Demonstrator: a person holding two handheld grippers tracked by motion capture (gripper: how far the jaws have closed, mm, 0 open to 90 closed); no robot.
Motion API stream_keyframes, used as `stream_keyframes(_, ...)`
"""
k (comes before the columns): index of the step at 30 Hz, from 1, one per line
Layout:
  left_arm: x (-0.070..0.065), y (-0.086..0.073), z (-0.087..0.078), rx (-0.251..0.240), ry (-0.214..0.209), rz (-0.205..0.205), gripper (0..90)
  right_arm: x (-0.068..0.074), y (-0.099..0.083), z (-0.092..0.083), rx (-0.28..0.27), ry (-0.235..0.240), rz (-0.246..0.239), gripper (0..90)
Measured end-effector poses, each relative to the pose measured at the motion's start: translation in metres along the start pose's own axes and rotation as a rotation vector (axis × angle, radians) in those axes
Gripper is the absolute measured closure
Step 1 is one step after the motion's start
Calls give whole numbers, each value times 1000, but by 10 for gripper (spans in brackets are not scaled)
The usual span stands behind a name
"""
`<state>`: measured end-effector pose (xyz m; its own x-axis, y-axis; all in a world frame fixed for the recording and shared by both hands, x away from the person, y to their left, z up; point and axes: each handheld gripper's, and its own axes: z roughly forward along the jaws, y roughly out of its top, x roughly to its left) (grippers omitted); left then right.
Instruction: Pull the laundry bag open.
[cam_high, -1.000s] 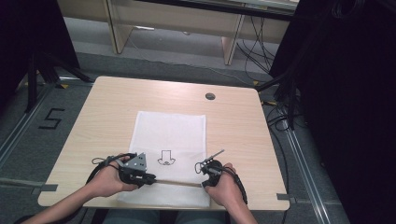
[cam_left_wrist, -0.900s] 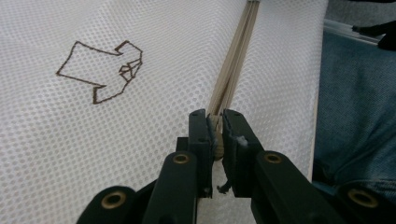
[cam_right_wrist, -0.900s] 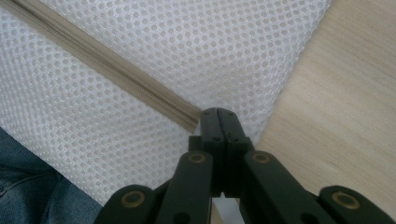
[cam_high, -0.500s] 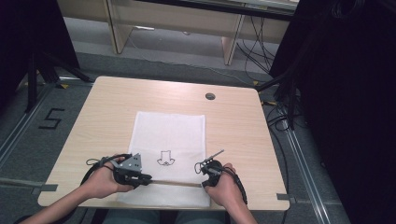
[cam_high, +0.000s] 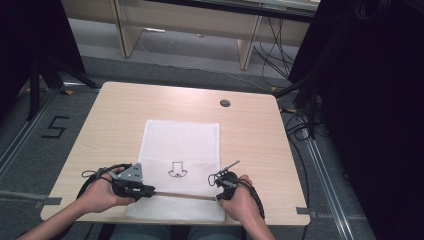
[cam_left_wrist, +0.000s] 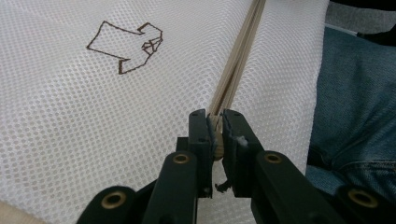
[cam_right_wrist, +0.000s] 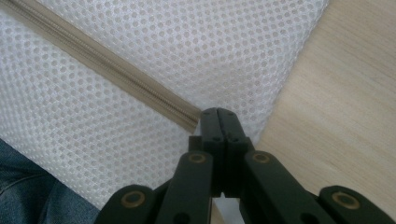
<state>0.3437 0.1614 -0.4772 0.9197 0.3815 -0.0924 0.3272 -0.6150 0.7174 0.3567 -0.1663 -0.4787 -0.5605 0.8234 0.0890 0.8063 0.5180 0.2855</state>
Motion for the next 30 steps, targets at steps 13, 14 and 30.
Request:
stream_keyframes(13,6,-11,-18,7,40,-1,818,0,0,0,7,2,6,900)
stream_keyframes(14,7,-12,-19,7,43,0,818,1,0,-1,14,4,20,900)
stream_keyframes(30,16,-32,-39,7,79,-41,818,2,0,-1,25,3,39,900)
